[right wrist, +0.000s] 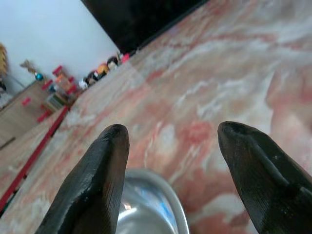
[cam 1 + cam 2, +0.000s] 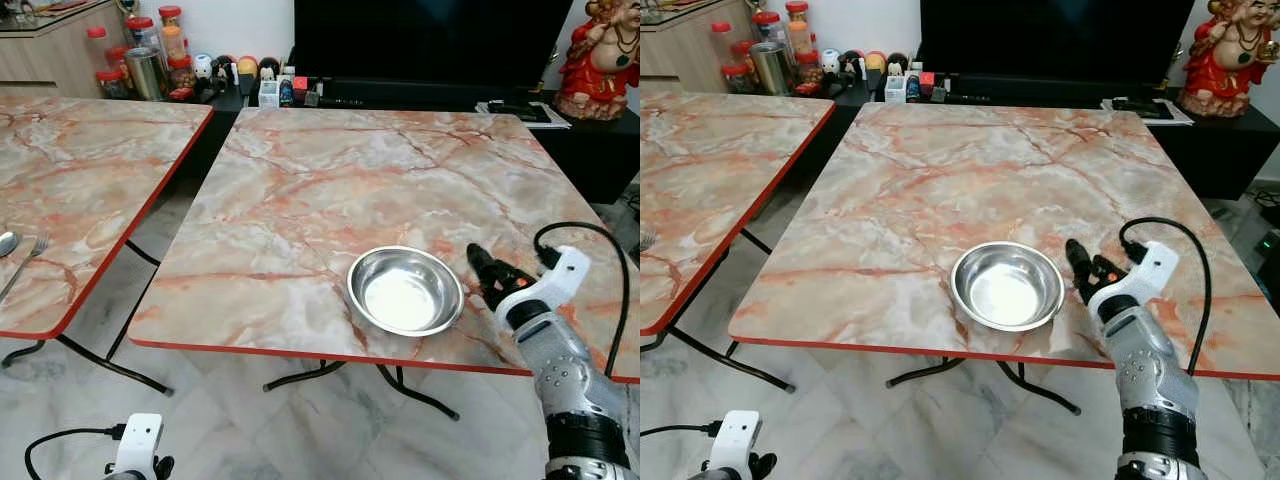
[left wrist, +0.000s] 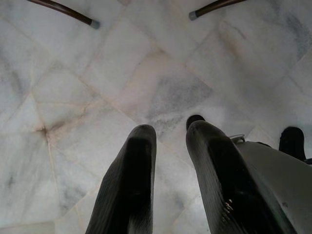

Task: Setting the table

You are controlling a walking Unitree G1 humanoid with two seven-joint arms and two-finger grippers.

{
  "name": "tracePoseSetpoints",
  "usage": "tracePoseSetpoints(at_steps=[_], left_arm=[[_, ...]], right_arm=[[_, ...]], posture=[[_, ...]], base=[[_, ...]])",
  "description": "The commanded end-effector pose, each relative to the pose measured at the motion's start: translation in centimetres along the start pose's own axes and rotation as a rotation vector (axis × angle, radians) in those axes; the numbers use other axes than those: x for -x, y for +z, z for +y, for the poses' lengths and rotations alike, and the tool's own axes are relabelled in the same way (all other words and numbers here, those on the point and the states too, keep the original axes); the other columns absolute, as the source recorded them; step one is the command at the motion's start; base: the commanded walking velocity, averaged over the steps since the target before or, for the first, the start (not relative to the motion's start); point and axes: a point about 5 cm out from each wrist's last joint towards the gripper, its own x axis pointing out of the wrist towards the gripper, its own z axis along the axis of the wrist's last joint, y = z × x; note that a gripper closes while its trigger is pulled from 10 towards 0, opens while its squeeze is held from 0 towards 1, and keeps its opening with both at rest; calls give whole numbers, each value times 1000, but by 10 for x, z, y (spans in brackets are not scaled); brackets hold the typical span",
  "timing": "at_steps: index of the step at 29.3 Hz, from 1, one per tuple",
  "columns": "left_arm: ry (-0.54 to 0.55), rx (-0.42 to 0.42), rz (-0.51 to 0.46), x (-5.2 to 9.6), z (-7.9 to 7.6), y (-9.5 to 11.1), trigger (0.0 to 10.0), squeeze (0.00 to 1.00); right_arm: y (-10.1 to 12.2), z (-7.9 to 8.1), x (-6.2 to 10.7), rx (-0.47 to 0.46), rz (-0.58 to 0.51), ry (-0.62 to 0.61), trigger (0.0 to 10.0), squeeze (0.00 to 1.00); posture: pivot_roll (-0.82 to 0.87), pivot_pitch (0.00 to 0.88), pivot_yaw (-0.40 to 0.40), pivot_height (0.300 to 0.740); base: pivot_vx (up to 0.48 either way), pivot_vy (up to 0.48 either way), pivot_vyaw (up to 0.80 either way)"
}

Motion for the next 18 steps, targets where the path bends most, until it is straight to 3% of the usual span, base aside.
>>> tracePoseSetpoints(at_steps=[1,8,17,18], left_arm=[[3,8,7,1,3,-1,10000,0],[-3,8,1,1,3,-2,10000,0],[-5,11,-5,1,2,-1,10000,0],[-4,13,-7,1,2,-1,10000,0]], right_arm=[[13,-2,4,7,-73,-12,10000,0],[32,6,8,27,-196,4,10000,0],[38,6,9,71,-240,-29,10000,0],[46,2,13,131,-281,-75,10000,0]], posture=[[-28,0,-23,736],[-40,0,-11,736],[-35,0,-15,736],[-42,0,-18,736]], base=[[0,0,0],[0,0,0],[0,0,0],[0,0,0]])
